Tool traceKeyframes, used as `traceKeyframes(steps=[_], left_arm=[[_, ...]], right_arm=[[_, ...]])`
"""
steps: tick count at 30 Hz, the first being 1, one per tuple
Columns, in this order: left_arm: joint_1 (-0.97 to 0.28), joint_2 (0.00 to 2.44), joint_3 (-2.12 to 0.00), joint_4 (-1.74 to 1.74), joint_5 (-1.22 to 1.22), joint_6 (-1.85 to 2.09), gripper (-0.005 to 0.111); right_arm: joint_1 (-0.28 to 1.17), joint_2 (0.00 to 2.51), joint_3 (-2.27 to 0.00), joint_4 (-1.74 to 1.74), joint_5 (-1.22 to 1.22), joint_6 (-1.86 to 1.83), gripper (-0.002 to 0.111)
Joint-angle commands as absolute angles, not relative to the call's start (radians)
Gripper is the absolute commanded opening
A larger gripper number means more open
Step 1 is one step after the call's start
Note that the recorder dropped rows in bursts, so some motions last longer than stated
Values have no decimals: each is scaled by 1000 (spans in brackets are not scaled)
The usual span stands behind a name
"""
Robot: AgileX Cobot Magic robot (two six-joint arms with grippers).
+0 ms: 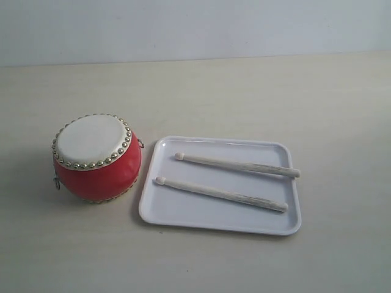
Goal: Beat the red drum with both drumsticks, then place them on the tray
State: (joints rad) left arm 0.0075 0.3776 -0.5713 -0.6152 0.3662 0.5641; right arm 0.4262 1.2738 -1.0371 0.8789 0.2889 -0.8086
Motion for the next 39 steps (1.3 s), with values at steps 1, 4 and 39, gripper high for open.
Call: traceKeyframes(steps=[1, 4, 39], left_arm=[[10, 220, -508, -615, 376, 553, 0], [10, 162, -488, -613, 376, 553, 0], [12, 0, -26, 137, 322, -257, 0]], right_arm=[[422, 1269, -1031, 883, 277, -806, 0], [422, 1269, -1031, 883, 279, -806, 0], [422, 1269, -1031, 883, 289, -806, 0]])
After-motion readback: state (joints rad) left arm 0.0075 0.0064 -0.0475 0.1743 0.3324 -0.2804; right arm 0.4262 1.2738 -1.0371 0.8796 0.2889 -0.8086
